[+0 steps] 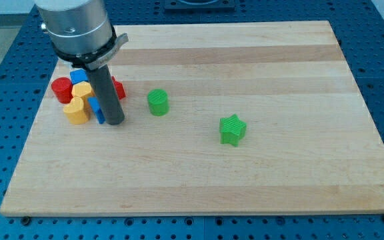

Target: Move the green circle to the right of the red star

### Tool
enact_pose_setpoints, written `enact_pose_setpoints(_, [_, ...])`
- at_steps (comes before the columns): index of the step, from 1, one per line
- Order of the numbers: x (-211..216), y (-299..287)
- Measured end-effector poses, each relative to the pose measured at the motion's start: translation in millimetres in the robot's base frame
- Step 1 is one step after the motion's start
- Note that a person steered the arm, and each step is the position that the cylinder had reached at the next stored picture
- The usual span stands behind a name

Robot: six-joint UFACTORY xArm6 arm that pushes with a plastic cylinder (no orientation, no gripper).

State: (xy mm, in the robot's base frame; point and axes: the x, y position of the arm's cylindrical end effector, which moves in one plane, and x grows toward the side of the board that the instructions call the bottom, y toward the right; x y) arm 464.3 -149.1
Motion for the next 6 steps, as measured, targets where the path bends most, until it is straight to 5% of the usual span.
enact_pose_setpoints(4, [-16, 129])
enact_pose_setpoints(6, [-28, 102])
